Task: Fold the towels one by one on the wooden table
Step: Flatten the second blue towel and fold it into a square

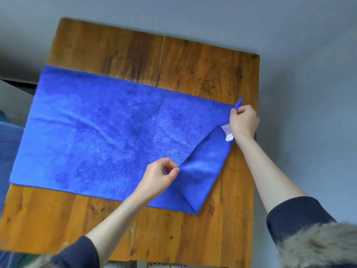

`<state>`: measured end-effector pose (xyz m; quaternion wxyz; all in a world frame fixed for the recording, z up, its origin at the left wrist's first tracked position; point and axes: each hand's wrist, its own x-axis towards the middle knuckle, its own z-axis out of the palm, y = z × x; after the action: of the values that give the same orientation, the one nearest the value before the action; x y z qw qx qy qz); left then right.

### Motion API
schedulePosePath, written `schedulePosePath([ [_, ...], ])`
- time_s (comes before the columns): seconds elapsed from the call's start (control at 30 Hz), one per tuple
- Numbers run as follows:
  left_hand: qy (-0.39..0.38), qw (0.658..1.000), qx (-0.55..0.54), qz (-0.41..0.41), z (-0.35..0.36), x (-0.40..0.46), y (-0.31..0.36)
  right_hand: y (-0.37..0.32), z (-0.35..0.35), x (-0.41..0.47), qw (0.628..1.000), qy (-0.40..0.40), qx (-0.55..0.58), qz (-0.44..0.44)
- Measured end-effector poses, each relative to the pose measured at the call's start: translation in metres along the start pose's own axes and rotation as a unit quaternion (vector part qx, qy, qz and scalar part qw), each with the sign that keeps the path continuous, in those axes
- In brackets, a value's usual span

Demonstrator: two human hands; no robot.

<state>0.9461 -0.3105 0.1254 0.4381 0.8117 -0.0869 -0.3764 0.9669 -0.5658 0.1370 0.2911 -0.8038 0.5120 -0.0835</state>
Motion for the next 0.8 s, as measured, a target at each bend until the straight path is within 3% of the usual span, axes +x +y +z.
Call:
schedulePosePath([
  [0.37, 0.07, 0.994, -0.07, 0.034, -0.135, -0.036, -0.017, -0.141, 0.037, -0.094, 0.986, -0.08, 0.053, -0.137],
  [0.63, 0.192, 0.971, -0.136, 0.043, -0.23, -0.062, -0.06, -0.236, 0.085, -0.146, 0.969, -0.14, 0.051, -0.195],
  [0.8, 0.295, 0.94, -0.173, -0.003, -0.266, -0.067, -0.098, -0.283, 0.131, -0.173, 0.958, -0.211, 0.093, -0.172],
])
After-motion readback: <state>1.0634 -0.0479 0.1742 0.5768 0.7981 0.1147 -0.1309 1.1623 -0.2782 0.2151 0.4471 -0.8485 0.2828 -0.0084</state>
